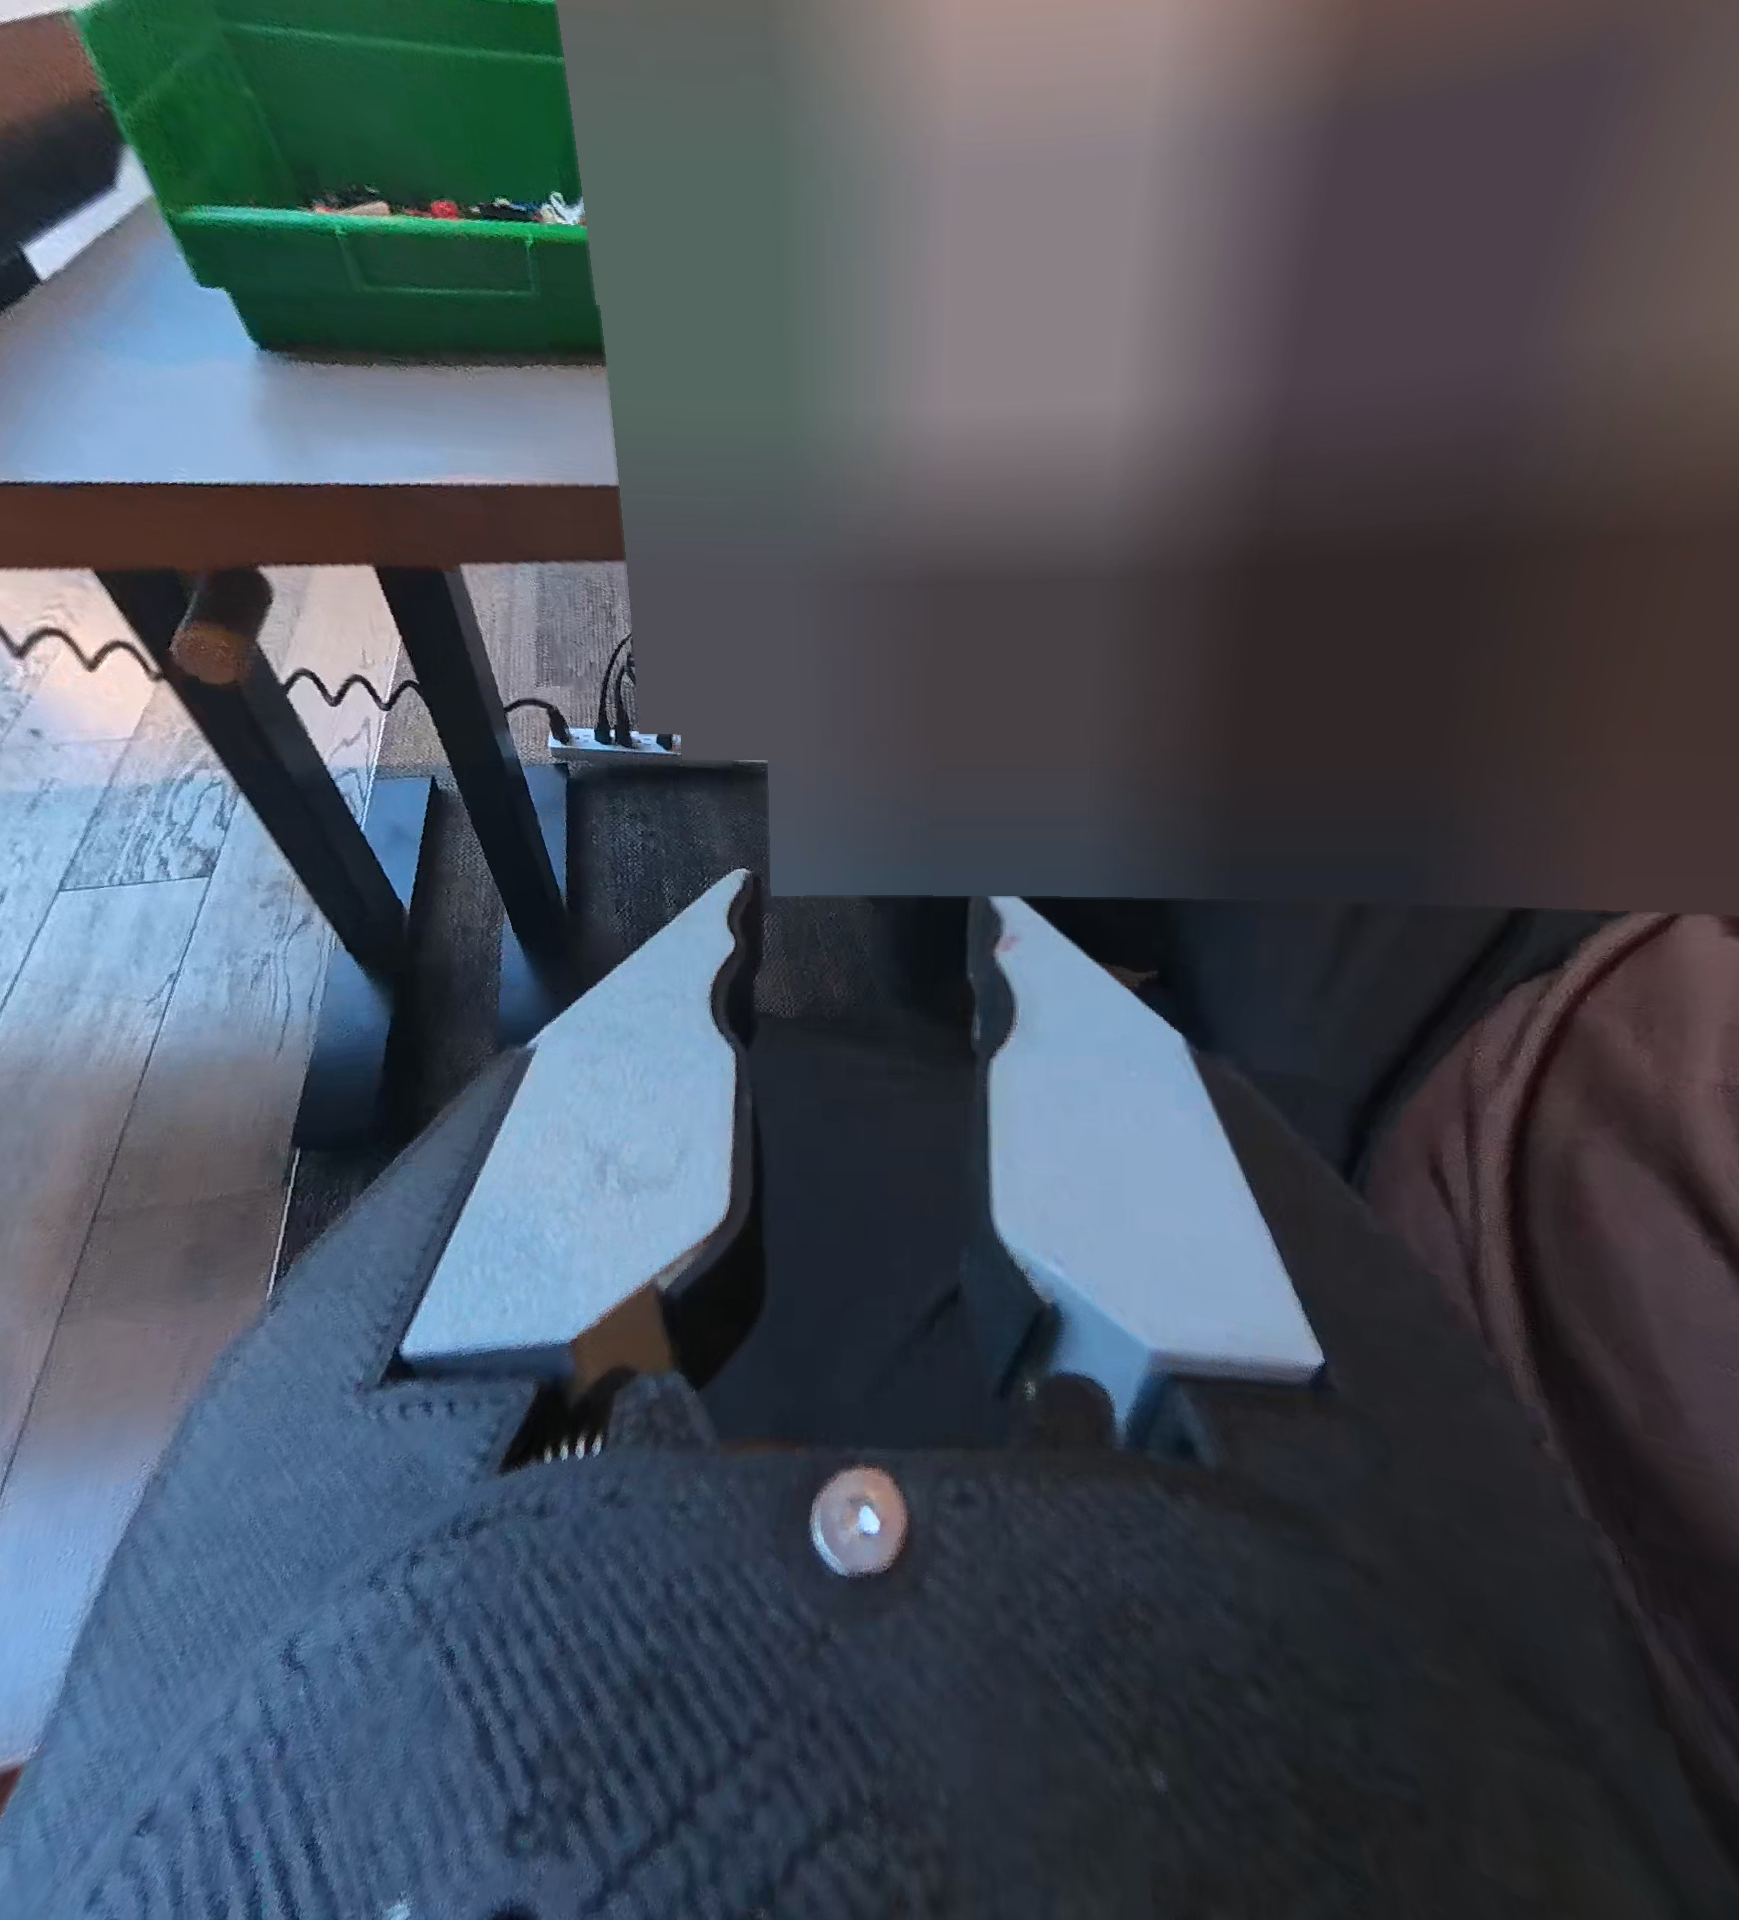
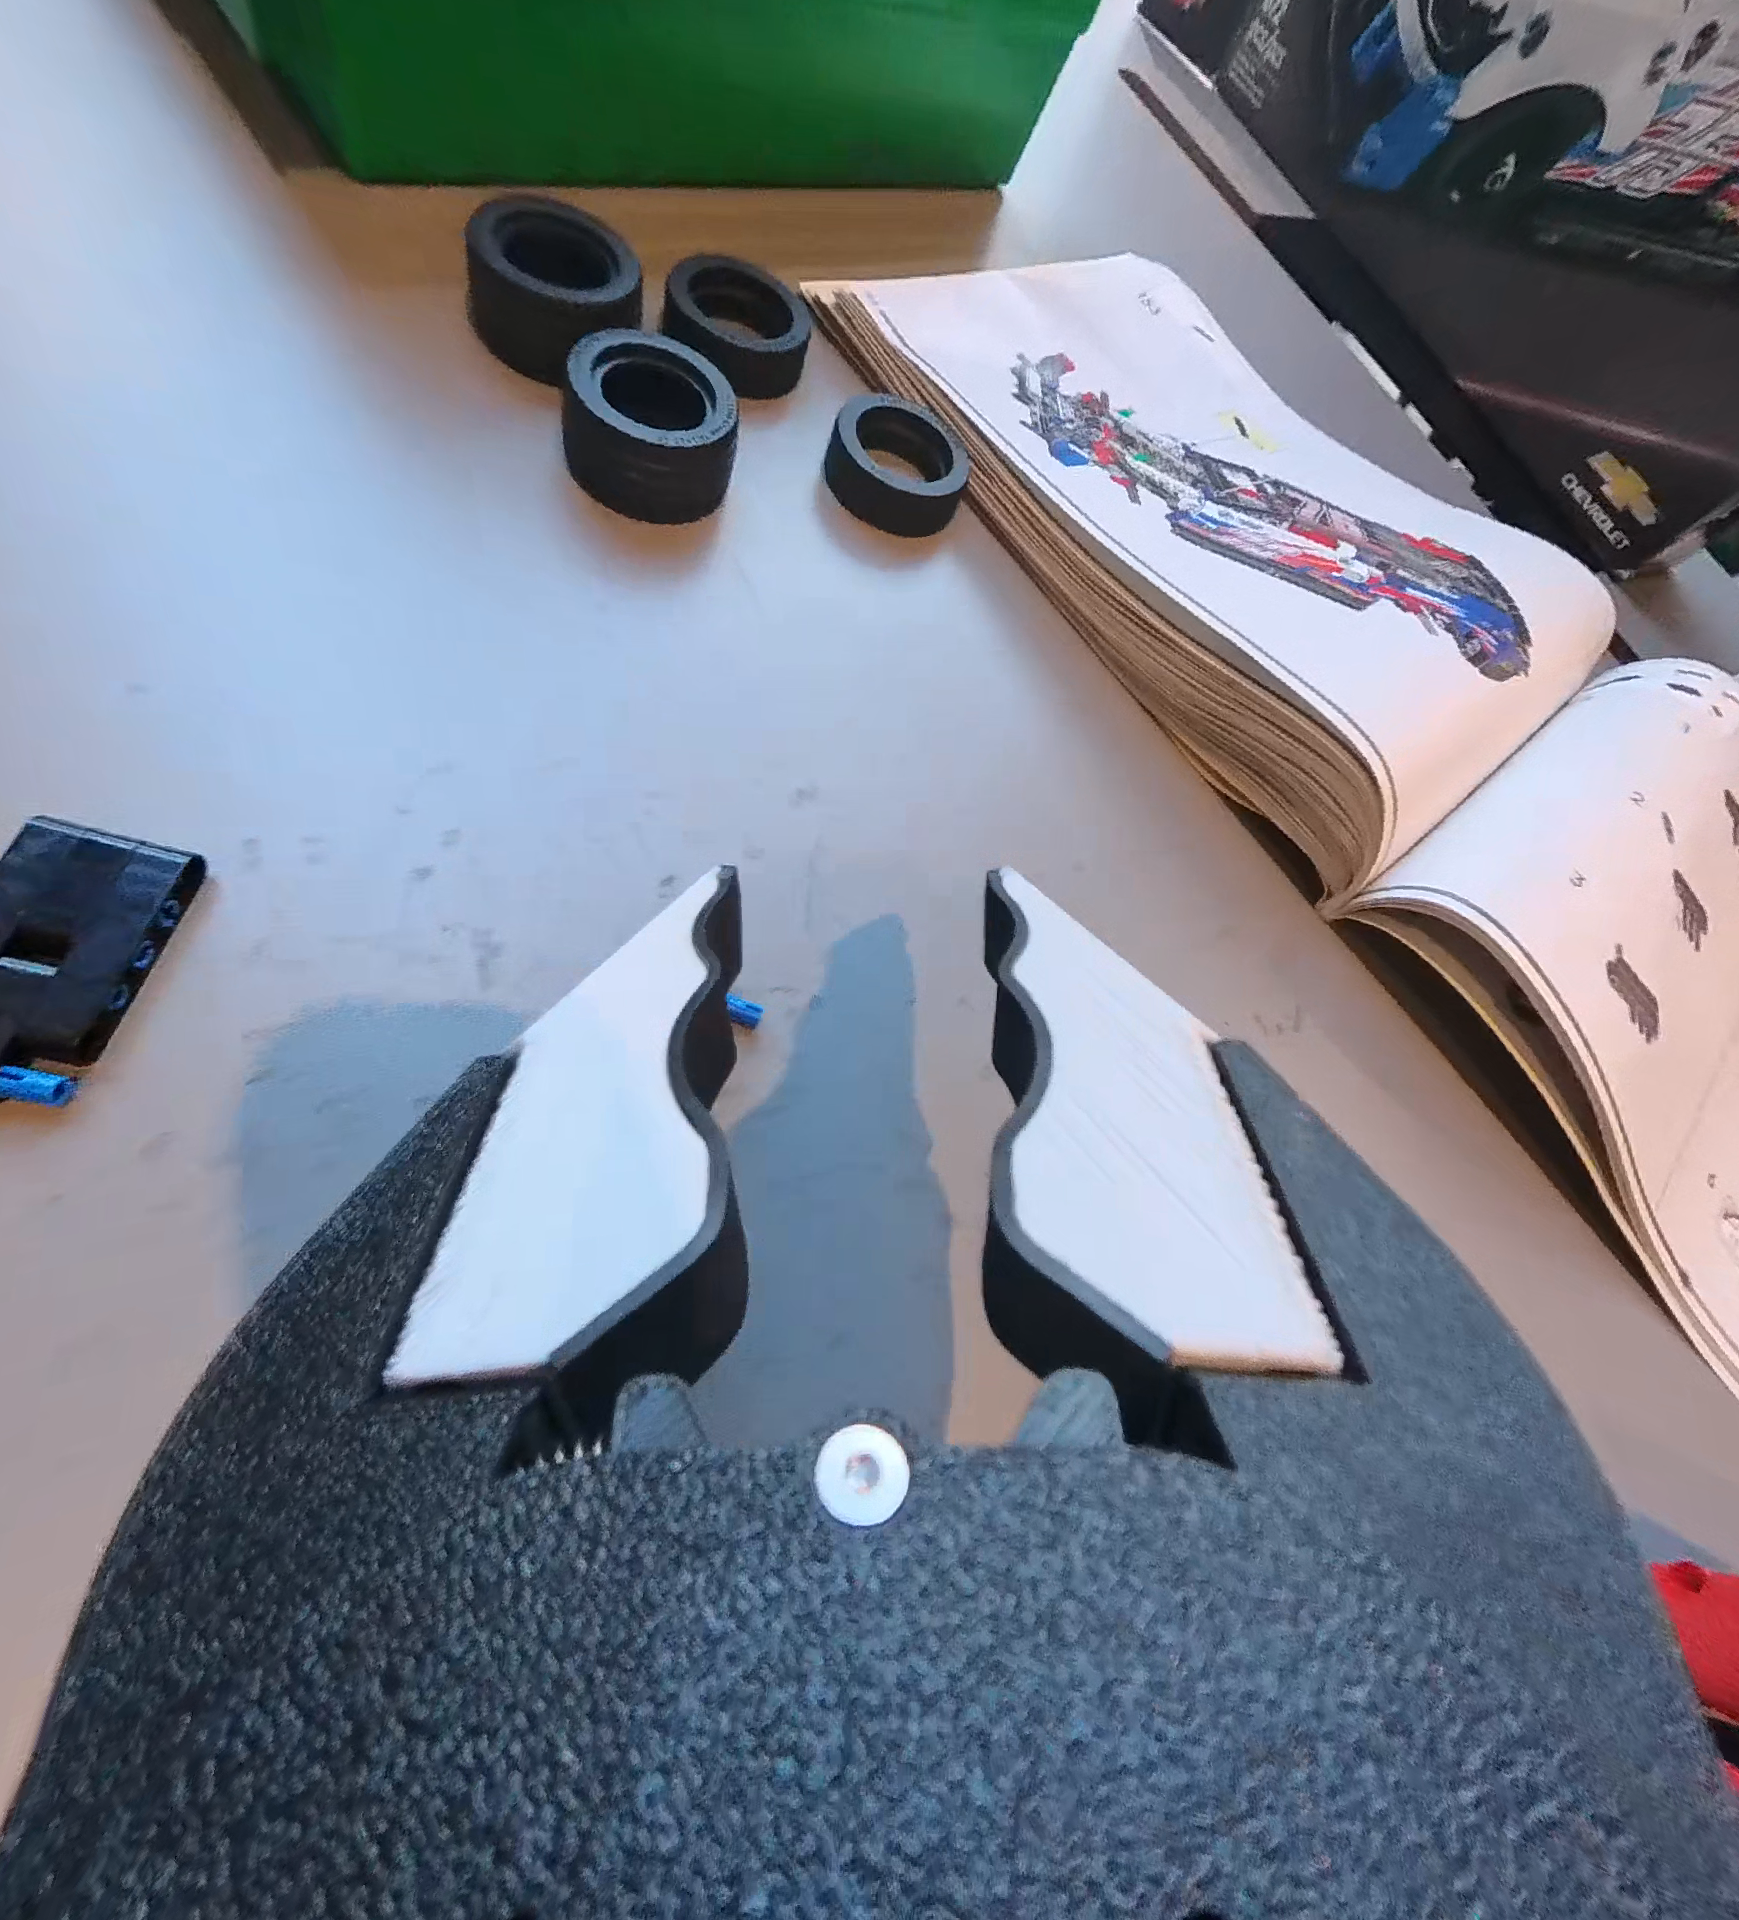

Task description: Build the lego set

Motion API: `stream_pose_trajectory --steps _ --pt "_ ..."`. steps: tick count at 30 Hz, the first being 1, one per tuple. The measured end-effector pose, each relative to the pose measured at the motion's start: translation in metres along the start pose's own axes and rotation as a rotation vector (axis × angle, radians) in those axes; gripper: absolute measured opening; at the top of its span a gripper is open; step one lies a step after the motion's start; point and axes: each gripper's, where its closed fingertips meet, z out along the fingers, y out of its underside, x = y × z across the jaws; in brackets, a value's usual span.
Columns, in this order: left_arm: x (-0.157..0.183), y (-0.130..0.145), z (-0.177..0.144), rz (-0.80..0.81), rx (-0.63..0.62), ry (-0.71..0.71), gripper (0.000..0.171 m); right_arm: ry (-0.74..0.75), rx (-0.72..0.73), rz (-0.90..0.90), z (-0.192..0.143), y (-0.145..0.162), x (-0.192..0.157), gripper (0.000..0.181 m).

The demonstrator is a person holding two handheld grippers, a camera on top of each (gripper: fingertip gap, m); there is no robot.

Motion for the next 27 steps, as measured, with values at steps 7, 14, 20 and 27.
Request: stream_pose_trajectory --steps 7,14,20,27 --pt "0.014 0.03 -0.074 -0.033 0.014 -0.098 0.035 0.058 -0.034 -0.073 0.006 0.001 0.001 0.043" --pt "0.007 0.056 -0.107 -0.085 -0.016 -0.172 0.033 0.08 -0.047 -0.052 0.017 -0.001 0.011 0.042" --pt "-0.005 0.063 -0.116 -0.146 0.003 -0.192 0.032 0.109 -0.065 -0.067 0.021 0.0 0.016 0.041" --pt "-0.014 0.058 -0.1 -0.162 0.026 -0.154 0.03 0.173 -0.076 -0.035 0.025 0.001 0.032 0.041"
